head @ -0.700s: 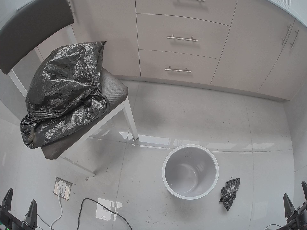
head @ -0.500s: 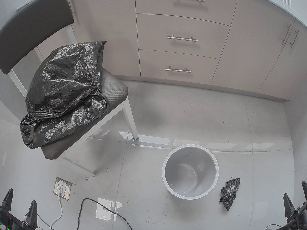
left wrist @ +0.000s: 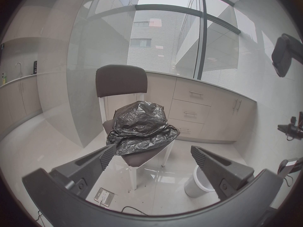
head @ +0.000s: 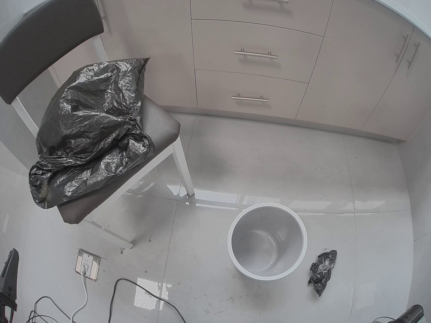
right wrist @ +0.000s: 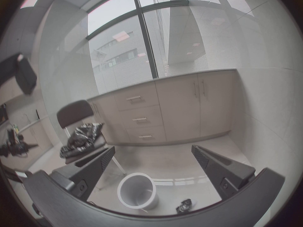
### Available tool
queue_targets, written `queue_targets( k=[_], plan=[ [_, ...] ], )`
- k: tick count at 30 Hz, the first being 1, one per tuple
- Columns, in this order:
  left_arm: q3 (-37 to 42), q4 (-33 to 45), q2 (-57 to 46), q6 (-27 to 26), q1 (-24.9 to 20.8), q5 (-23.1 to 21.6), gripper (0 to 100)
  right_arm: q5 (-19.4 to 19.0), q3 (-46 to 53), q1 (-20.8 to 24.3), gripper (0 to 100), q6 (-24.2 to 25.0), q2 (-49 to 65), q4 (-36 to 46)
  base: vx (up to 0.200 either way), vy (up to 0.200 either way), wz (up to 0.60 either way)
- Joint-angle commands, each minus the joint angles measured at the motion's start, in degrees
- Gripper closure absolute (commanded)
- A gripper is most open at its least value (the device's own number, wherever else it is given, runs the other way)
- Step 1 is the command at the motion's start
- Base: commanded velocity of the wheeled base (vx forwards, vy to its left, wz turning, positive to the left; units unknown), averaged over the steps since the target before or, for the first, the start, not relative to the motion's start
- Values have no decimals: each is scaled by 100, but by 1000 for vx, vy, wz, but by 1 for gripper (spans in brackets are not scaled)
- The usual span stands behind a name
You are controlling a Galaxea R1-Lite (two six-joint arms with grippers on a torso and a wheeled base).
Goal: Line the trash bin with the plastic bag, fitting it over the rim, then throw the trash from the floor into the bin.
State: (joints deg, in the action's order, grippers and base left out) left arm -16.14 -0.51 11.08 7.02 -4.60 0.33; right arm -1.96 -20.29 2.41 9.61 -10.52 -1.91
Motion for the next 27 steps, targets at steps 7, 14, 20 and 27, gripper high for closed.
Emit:
queue_targets(
  k=[7, 14, 20, 27],
  plan=[
    [50, -713, 2706, -1142, -586, -33, 0, -445, -134, 1077, 0, 2142, -5425, -4801, 0, 0, 0],
    [-724, -1039, 3937, -1950, -780, -701, 0, -445, -37, 1156, 0, 1861, -5610, -4810, 0, 0, 0],
    [-1585, -1047, 5018, -2135, -859, -727, 0, -428, -81, 1147, 0, 1861, -5522, -4810, 0, 0, 0],
    [-2148, -1900, 6459, -2100, -1333, -754, 0, -437, -72, 1156, 0, 1852, -5619, -4801, 0, 0, 0]
  ],
)
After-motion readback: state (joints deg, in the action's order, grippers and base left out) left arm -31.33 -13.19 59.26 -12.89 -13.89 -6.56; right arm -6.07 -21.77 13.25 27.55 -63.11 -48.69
